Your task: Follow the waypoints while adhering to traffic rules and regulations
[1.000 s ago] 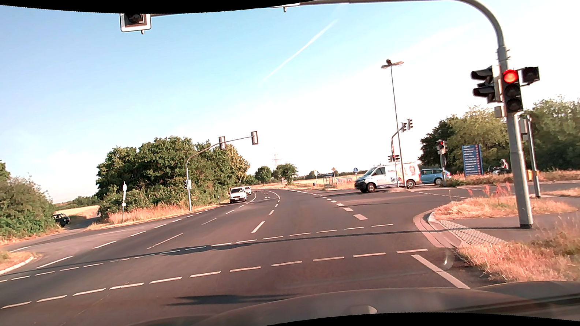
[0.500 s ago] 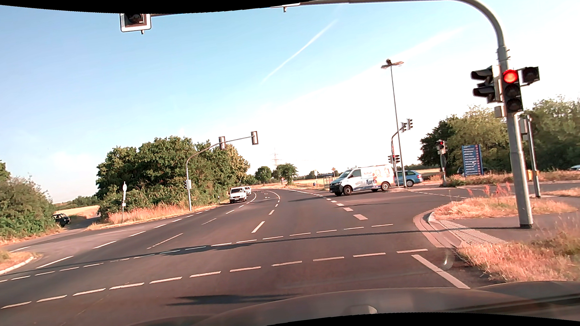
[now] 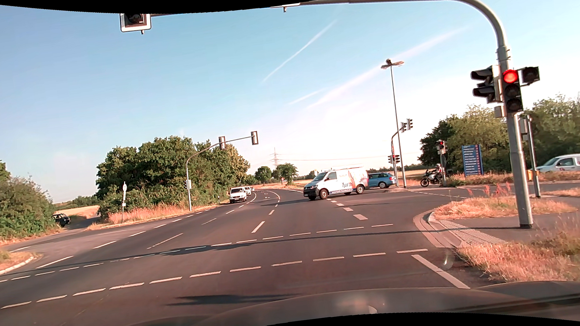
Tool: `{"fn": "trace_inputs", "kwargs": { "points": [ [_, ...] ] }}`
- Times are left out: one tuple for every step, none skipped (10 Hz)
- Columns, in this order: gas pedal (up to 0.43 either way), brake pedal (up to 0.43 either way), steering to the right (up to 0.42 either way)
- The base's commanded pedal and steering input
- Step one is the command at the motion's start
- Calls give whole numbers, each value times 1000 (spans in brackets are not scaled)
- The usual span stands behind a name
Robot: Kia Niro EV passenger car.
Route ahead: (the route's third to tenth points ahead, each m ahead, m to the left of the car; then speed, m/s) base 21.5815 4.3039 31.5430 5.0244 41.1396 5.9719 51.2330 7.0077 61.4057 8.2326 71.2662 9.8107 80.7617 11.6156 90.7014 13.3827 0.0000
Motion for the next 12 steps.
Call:
{"fn": "trace_inputs", "kwargs": {
  "points": [
    [0,268,-6],
    [0,268,-6],
    [0,268,-6],
    [0,268,-6],
    [0,268,-6],
    [0,268,-6],
    [0,268,-6],
    [0,268,-6],
    [0,268,-6],
    [0,268,-6],
    [0,268,-6],
    [0,268,-6]
  ]
}}
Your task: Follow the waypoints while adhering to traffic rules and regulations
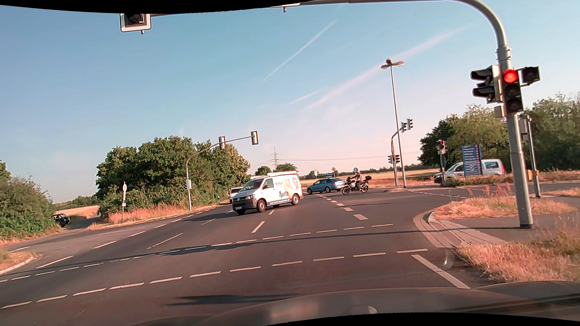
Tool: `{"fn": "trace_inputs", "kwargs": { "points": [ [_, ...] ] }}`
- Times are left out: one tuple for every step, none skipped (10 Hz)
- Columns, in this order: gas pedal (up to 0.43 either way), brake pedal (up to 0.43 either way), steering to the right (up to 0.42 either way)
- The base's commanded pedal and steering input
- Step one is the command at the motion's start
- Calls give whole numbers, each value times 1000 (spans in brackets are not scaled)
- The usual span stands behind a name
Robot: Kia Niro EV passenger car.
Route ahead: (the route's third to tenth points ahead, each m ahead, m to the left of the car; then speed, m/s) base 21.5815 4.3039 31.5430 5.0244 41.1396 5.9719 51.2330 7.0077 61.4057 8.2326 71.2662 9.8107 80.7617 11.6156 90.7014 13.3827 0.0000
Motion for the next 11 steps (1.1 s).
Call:
{"fn": "trace_inputs", "kwargs": {
  "points": [
    [0,268,-6],
    [0,268,-6],
    [0,268,-6],
    [0,268,-6],
    [0,268,-6],
    [0,268,-6],
    [0,274,-6],
    [0,268,-6],
    [0,274,-6],
    [0,274,-6],
    [0,274,-6]
  ]
}}
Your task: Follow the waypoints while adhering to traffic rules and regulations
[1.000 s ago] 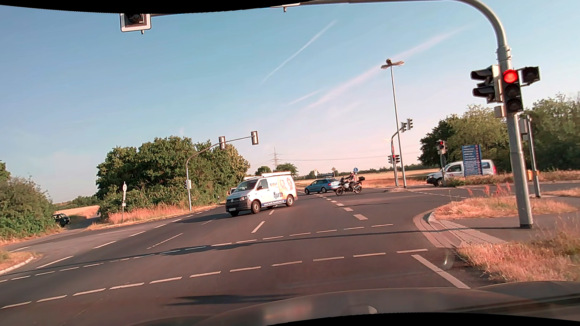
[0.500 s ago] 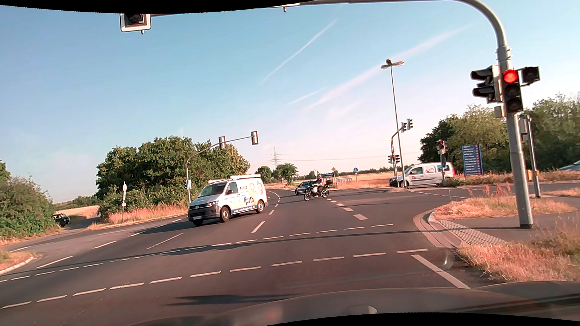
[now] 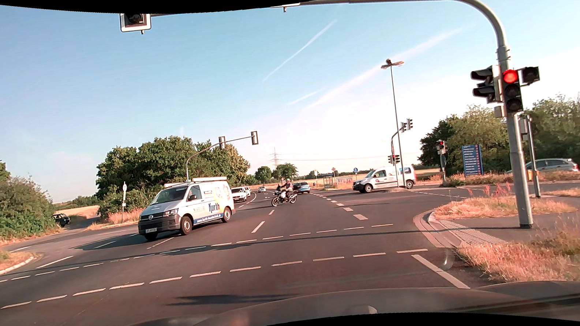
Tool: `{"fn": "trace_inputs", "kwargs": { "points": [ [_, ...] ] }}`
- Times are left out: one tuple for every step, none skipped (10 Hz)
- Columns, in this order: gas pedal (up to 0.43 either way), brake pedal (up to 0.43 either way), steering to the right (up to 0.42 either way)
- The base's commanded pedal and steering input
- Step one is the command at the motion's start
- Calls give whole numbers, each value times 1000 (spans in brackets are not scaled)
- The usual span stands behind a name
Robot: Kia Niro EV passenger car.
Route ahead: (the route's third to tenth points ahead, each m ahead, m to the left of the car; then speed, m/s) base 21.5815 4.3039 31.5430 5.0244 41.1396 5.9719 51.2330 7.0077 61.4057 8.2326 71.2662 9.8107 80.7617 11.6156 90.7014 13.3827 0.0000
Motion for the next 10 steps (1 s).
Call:
{"fn": "trace_inputs", "kwargs": {
  "points": [
    [0,268,-6],
    [0,268,-6],
    [0,268,-6],
    [0,268,-6],
    [0,268,-6],
    [0,274,-6],
    [0,262,-6],
    [0,268,-6],
    [0,268,-6],
    [0,268,-6]
  ]
}}
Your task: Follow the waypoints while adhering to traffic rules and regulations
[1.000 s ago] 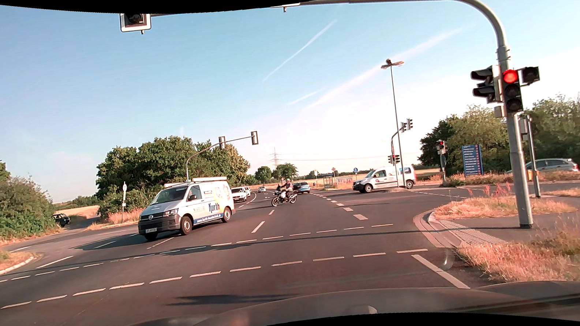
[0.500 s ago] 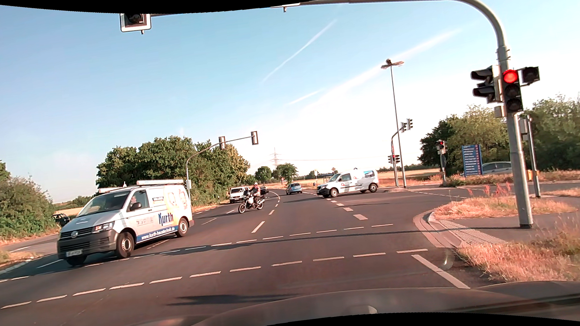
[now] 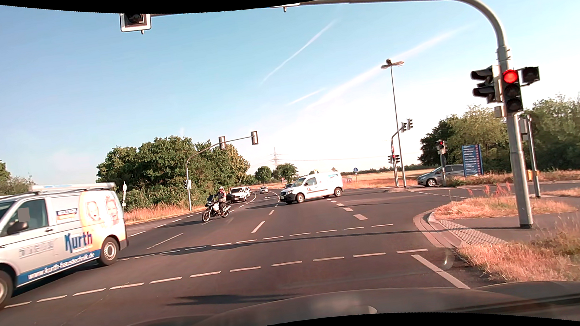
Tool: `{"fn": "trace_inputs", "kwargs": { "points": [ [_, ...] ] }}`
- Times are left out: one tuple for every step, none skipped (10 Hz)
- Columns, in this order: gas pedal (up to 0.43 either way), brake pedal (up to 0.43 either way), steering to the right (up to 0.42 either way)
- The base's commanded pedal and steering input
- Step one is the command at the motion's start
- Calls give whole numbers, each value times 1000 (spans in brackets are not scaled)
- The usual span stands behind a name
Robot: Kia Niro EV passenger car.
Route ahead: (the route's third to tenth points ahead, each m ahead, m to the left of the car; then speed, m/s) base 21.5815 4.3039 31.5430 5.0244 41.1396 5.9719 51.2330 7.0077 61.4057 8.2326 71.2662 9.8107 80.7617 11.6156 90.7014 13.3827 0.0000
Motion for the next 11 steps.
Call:
{"fn": "trace_inputs", "kwargs": {
  "points": [
    [0,274,-6],
    [0,274,-6],
    [0,268,-6],
    [0,268,-6],
    [0,268,-6],
    [0,268,-6],
    [0,274,-6],
    [0,262,-6],
    [0,274,-6],
    [0,274,-6],
    [0,274,-6]
  ]
}}
